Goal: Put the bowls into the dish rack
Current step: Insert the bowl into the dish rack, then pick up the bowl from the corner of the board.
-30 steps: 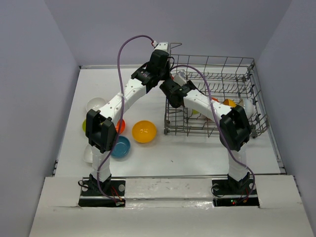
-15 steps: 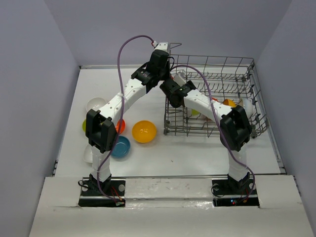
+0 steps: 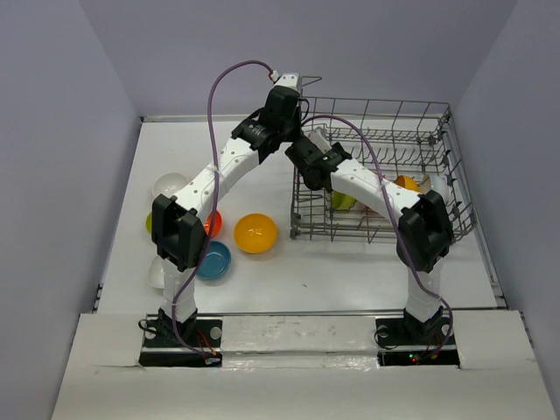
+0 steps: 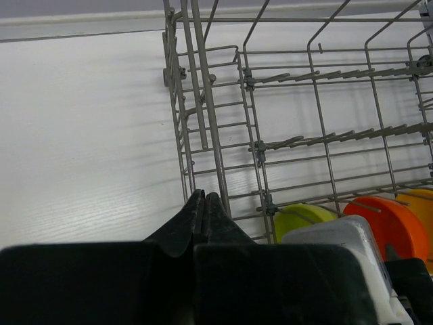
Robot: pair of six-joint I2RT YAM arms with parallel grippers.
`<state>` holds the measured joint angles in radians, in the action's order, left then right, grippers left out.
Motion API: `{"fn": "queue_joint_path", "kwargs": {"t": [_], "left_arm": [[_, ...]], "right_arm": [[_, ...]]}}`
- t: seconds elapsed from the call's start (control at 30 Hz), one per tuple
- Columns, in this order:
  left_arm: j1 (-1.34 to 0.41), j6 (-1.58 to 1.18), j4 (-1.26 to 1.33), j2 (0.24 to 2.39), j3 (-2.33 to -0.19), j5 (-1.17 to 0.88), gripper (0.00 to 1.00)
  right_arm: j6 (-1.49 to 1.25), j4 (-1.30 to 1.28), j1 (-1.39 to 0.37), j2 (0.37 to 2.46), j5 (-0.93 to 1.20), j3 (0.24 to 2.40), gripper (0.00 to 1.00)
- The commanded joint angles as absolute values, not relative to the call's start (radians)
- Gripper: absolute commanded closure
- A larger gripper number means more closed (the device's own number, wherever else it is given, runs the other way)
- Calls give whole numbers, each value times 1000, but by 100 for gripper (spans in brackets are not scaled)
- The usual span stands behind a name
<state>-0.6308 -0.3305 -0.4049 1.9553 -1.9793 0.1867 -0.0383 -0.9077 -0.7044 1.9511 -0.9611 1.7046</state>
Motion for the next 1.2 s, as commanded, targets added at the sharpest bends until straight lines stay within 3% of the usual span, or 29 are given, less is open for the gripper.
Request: {"fn": "queue_joint_path", "kwargs": {"t": [0.0,0.63,0.83,0.93,1.17], "left_arm": [[-655,-327,-353,1960,-2037,146,100],[-660,-307,-367,1919,-2120,167,100],[-678,-296,-362,1839,-2123,218,94],[-689,-299,-365,1749,-2086,261,92],[-690,-351,-391,1493,-1783,423,89]], "right_arm": [[5,-871,-765,1864,-927,1730,39],[34,-749,-765,1540,-1005,1710,33],[107,-565,-765,1408,-1058,1614,32],[118,-532,-765,1362,-1035,1588,31],[135,-482,-765,1325,-1031,1531,28]]}}
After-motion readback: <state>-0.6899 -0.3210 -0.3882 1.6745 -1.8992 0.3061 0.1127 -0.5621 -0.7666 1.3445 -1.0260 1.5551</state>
